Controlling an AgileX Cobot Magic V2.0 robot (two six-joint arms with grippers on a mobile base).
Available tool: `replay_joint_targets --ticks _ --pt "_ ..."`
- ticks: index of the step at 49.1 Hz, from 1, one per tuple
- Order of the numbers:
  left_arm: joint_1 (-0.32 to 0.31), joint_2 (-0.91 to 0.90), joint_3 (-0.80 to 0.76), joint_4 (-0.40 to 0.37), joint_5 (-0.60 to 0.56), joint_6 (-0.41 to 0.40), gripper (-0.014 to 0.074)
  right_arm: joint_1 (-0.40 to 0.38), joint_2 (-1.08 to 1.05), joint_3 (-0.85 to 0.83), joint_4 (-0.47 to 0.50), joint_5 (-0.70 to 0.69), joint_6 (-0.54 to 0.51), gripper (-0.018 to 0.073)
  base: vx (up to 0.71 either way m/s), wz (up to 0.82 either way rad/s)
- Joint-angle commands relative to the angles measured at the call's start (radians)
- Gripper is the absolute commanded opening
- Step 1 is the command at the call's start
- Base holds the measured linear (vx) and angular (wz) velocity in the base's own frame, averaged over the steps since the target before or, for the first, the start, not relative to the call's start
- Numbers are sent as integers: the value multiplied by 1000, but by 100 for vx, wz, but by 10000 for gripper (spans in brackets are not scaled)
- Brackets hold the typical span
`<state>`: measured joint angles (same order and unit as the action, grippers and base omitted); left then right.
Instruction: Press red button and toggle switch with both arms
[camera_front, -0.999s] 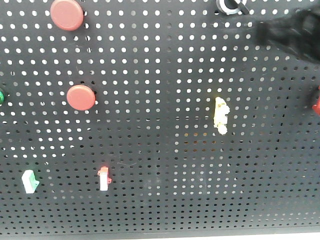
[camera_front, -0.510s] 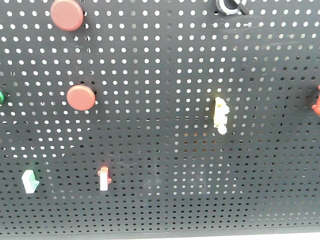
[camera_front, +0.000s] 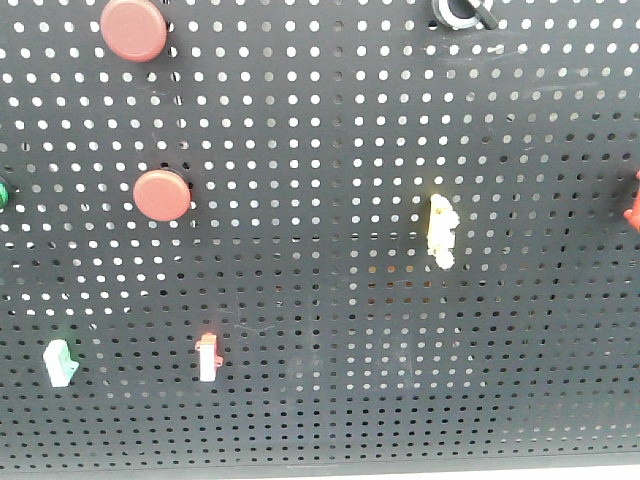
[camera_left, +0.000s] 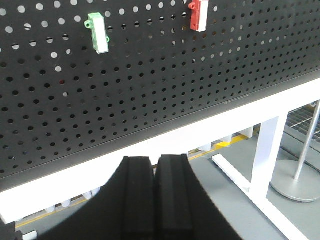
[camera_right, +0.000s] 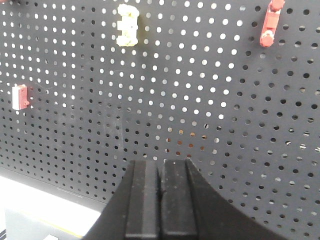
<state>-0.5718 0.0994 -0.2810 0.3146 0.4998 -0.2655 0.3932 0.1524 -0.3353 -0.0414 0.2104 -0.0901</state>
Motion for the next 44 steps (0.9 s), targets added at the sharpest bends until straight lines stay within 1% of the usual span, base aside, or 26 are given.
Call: replay_joint_targets --ticks 1,8,12,16,21,23,25,28,29,30,31,34,37,41,44 --pt "1 11 -26 4 -77 -8 2 -7 11 -29 -1 -77 -3 -3 0 0" --pt "1 11 -16 5 -83 -8 2 -7 11 -29 -1 -77 -3 -3 0 0" --pt "11 8 2 7 -88 -8 2 -7 11 -29 -1 -77 -3 -3 0 0" --pt "70 -21 31 0 -108 -4 2 -7 11 -29 -1 -77 -3 -3 0 0" --pt "184 -74 80 -67 -166 -4 2 -7 11 -29 -1 -77 -3 -3 0 0" --pt "244 -99 99 -114 -188 -4 2 -7 11 -29 -1 -77 -3 -3 0 0" --pt "285 -124 122 -156 -200 4 2 -7 11 -29 -1 -77 -3 -3 0 0" --pt "349 -132 150 -215 -219 48 2 -7 11 -29 -1 -77 -3 -3 0 0" --pt "375 -128 164 -247 -229 71 2 -7 11 -29 -1 -77 -3 -3 0 0" --pt "387 -127 176 -264 -235 95 2 -7 11 -29 -1 -77 -3 -3 0 0" --pt "409 -127 187 -303 -246 130 2 -7 11 -29 -1 -77 -3 -3 0 1" --pt "446 -127 225 -387 -288 211 2 -7 11 -29 -1 -77 -3 -3 0 1" --pt "464 -129 264 -437 -364 276 2 -7 11 -29 -1 -77 -3 -3 0 0" --pt "471 -129 316 -437 -457 280 2 -7 11 -29 -1 -77 -3 -3 0 0" --pt "471 -129 347 -428 -513 265 2 -7 11 -29 -1 -77 -3 -3 0 0"
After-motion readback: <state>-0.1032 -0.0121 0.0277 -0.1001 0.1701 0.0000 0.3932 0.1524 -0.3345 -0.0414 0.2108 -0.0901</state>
